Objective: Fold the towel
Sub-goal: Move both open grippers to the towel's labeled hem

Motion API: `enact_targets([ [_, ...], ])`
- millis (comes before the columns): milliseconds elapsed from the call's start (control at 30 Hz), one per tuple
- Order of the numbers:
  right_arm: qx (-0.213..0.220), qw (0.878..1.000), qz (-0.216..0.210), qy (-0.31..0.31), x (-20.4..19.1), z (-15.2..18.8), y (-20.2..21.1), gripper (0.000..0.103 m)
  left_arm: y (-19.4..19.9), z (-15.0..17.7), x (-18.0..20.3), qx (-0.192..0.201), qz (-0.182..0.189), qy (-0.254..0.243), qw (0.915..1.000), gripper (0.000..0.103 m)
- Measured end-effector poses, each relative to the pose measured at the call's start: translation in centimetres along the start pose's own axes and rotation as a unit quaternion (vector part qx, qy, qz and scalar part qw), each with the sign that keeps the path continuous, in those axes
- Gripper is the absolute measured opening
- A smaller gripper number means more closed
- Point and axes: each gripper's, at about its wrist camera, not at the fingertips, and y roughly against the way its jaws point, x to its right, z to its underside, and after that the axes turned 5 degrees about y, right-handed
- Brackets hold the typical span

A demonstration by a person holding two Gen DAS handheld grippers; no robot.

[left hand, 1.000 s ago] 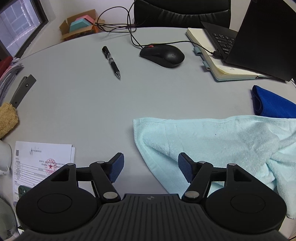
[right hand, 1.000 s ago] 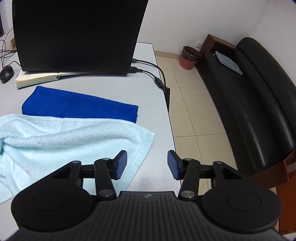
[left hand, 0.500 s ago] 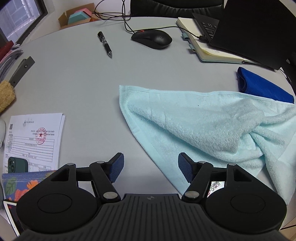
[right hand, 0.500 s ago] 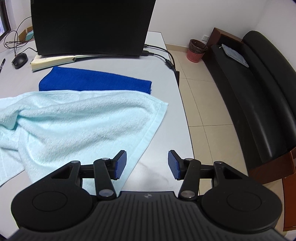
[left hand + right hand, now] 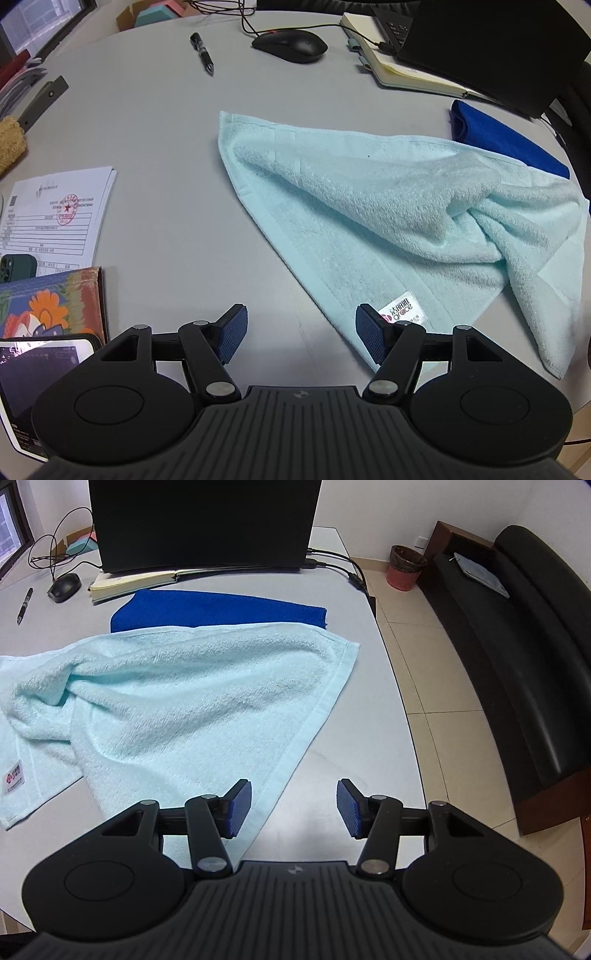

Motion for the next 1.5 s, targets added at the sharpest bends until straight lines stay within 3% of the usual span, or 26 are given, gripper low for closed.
enact_targets([
  [433, -0.014, 0.999, -0.034, 0.004, -2.1, 2.7, 0.5, 0.053, 0.4, 2.8, 0.8, -0.009, 0.026, -0.006, 0.9996, 0.068],
  [867, -0.025, 0.998, -0.057, 0.001, -3.0, 4.2, 0.5, 0.053, 0.0, 3.7, 2.2, -0.022, 0.058, -0.027, 0.9977, 0.068],
  [1033, -0.036, 0.997, -0.066, -0.004, -3.3, 4.7, -0.1, 0.053, -0.6, 3.8, 2.9, -0.032, 0.065, -0.034, 0.9968, 0.066],
  [1100, -0.039, 0.997, -0.069, -0.005, -3.4, 4.9, -0.3, 0.053, -0.8, 3.8, 3.1, -0.034, 0.069, -0.036, 0.9964, 0.060],
  [1500, -0.047, 0.996, -0.072, -0.033, -3.2, 5.2, -0.9, 0.053, -2.2, 3.5, 2.5, -0.057, 0.087, 0.009, 0.9946, 0.053],
])
